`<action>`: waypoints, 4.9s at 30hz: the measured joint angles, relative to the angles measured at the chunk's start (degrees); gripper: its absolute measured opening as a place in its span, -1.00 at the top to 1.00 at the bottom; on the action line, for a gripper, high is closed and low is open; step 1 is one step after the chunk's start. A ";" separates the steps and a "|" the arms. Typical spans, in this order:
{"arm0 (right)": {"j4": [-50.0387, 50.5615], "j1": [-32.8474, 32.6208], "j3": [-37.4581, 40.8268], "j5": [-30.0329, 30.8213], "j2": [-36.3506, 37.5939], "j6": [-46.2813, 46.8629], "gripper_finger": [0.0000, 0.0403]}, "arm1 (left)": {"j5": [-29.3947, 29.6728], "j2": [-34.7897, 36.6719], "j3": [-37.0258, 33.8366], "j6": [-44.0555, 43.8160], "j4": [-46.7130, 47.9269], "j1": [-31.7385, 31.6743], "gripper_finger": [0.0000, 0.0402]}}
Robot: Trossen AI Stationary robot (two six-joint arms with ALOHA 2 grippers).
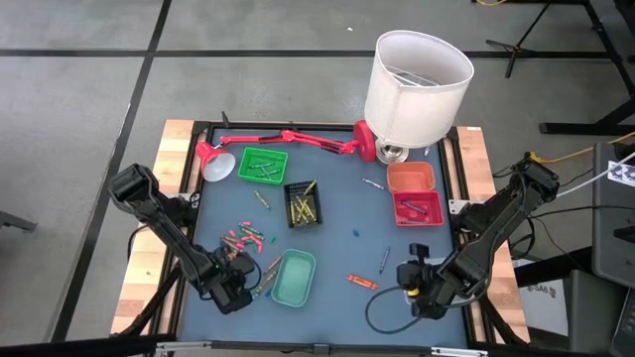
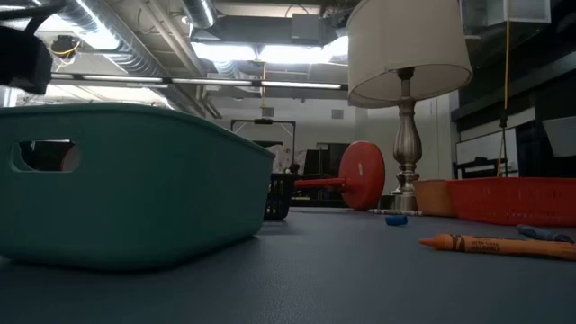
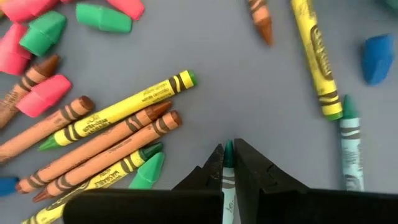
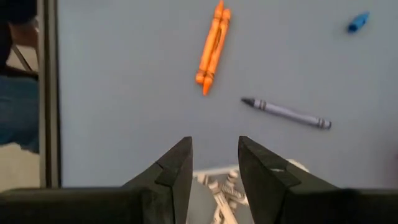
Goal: Sort crayons
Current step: Put the blue green crayon into the green bin, then put the gray crayon into the white bin
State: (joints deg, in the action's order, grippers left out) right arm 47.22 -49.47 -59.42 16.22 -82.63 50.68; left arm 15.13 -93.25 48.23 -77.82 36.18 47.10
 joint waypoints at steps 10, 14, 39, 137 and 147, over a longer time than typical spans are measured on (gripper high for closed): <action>-5.45 0.00 0.00 6.21 0.00 -7.96 0.37 | 0.38 3.68 1.57 0.44 -0.24 -3.53 1.00; -8.11 0.36 0.00 9.42 0.00 -12.38 0.37 | 0.83 5.83 1.57 1.67 -0.20 -6.58 1.00; -10.18 17.83 0.00 10.12 0.00 -22.63 0.37 | 13.00 21.41 1.68 53.61 -4.13 -46.47 1.00; -12.17 58.99 0.00 14.88 -22.53 -23.98 0.37 | 10.69 21.11 1.68 70.59 -12.78 -71.92 0.63; -11.89 62.71 0.00 9.36 -22.53 -24.24 0.37 | 10.69 21.11 1.66 68.96 -12.76 -71.92 0.63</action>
State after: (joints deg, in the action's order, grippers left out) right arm 35.32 13.23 -59.42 25.58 -105.16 26.44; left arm 25.82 -72.14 49.89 -8.86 23.42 -24.82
